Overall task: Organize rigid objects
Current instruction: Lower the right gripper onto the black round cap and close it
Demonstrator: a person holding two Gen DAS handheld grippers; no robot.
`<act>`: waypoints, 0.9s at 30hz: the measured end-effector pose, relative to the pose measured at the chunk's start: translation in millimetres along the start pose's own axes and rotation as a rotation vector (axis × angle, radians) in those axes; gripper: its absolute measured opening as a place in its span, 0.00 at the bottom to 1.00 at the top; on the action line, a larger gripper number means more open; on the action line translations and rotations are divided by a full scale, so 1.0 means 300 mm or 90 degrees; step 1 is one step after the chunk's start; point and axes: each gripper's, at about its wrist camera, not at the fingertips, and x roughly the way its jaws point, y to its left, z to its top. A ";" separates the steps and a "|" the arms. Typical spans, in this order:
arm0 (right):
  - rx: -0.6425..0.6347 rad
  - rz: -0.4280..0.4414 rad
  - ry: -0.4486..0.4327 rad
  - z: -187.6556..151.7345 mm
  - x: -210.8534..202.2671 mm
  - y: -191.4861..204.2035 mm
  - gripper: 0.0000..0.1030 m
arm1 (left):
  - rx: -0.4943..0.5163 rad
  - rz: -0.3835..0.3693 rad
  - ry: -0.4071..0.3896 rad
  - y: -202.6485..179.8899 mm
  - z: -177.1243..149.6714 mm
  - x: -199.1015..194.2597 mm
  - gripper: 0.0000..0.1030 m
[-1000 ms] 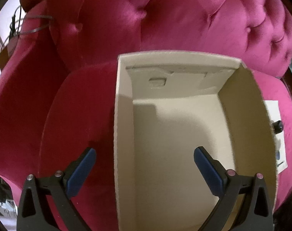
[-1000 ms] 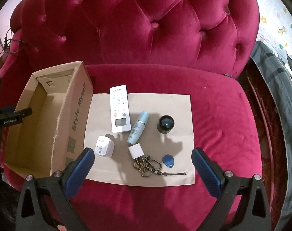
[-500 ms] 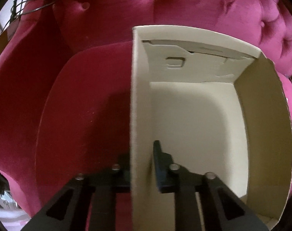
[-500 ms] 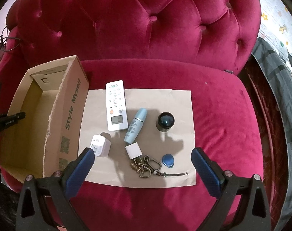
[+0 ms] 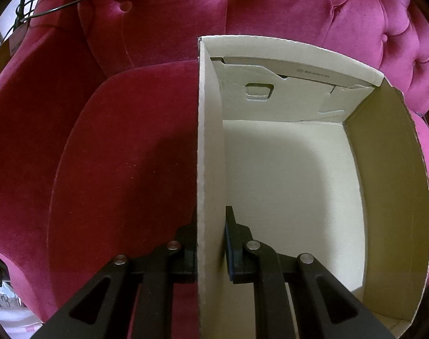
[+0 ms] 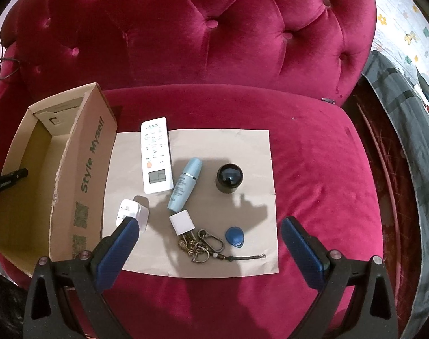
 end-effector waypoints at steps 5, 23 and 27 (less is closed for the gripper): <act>-0.003 -0.002 0.001 0.012 0.018 -0.006 0.99 | 0.006 0.004 -0.002 0.001 -0.004 -0.003 0.14; -0.007 -0.018 0.024 0.089 0.257 -0.090 0.97 | 0.003 0.006 0.000 -0.002 0.003 0.002 0.14; 0.002 -0.022 0.035 0.098 0.326 -0.113 0.95 | -0.001 0.003 0.000 -0.001 0.002 0.004 0.14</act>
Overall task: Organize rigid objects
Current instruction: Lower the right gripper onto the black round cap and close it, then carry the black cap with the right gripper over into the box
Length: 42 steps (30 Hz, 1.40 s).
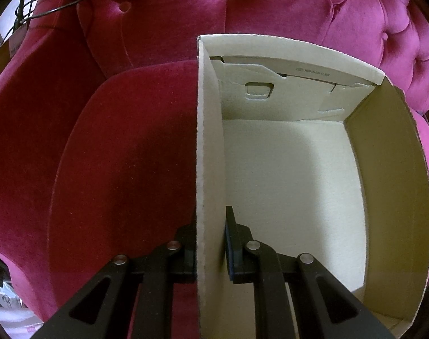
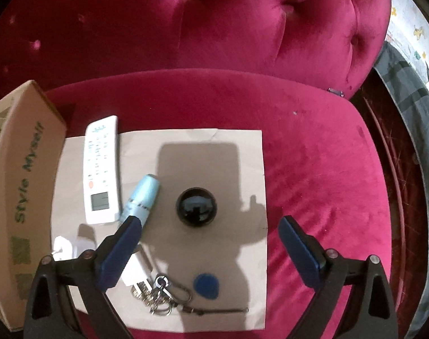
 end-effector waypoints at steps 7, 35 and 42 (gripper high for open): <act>0.017 0.004 0.017 0.025 0.087 -0.025 0.93 | 0.001 0.001 0.001 -0.001 0.000 0.002 0.14; 0.034 0.038 0.049 0.047 0.104 -0.002 0.39 | 0.001 0.001 0.000 0.003 0.001 0.004 0.14; 0.022 0.036 0.062 0.050 0.043 0.032 0.39 | -0.003 -0.003 0.000 0.010 -0.002 0.004 0.14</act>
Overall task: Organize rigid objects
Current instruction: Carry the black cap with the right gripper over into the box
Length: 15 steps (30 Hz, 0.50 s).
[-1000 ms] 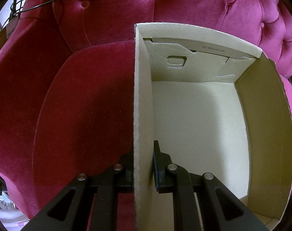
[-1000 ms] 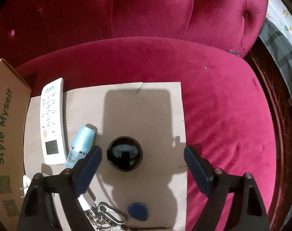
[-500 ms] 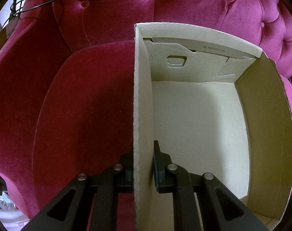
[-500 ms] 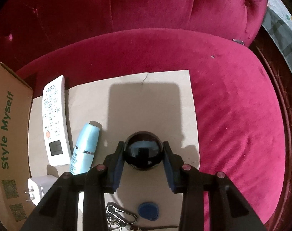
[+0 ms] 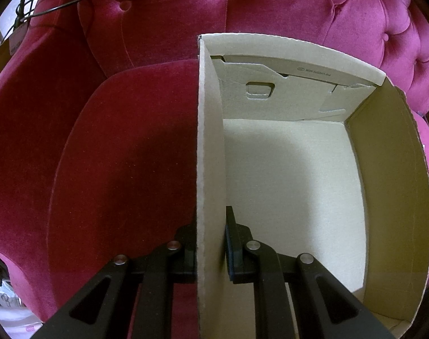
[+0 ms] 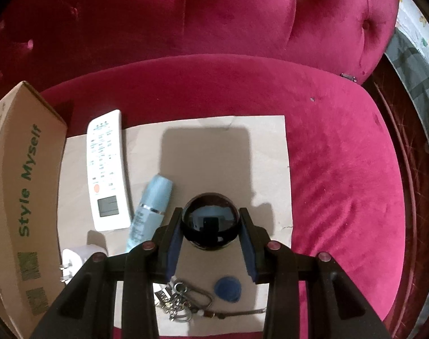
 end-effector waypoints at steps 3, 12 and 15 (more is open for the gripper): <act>-0.004 -0.002 0.001 -0.001 -0.027 0.011 0.39 | 0.001 0.001 0.000 -0.001 -0.001 0.001 0.14; -0.010 -0.006 -0.008 0.010 -0.131 0.056 0.39 | -0.006 -0.005 0.001 0.002 0.001 0.000 0.14; -0.014 -0.010 -0.010 0.020 -0.163 0.075 0.39 | -0.006 -0.006 0.001 0.004 0.001 -0.001 0.14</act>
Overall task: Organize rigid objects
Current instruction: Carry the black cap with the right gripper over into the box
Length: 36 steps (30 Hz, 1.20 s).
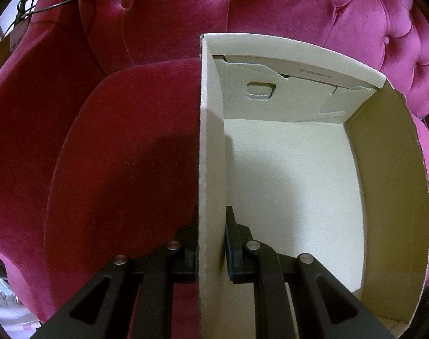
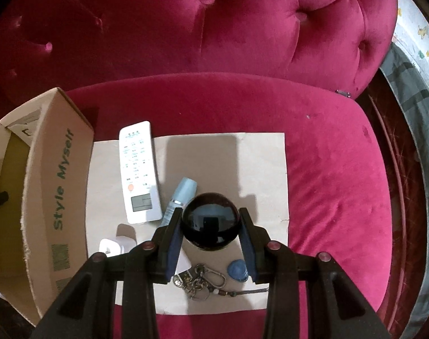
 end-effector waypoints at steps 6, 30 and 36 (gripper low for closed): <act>-0.007 -0.003 -0.005 0.012 -0.060 0.041 0.39 | 0.002 0.002 0.000 0.000 -0.002 0.002 0.14; -0.094 0.057 -0.036 0.066 -0.273 0.349 0.39 | 0.001 0.001 0.001 0.001 0.004 0.002 0.14; -0.121 0.085 -0.041 0.072 -0.276 0.453 0.39 | 0.003 0.003 0.001 -0.001 0.003 0.001 0.14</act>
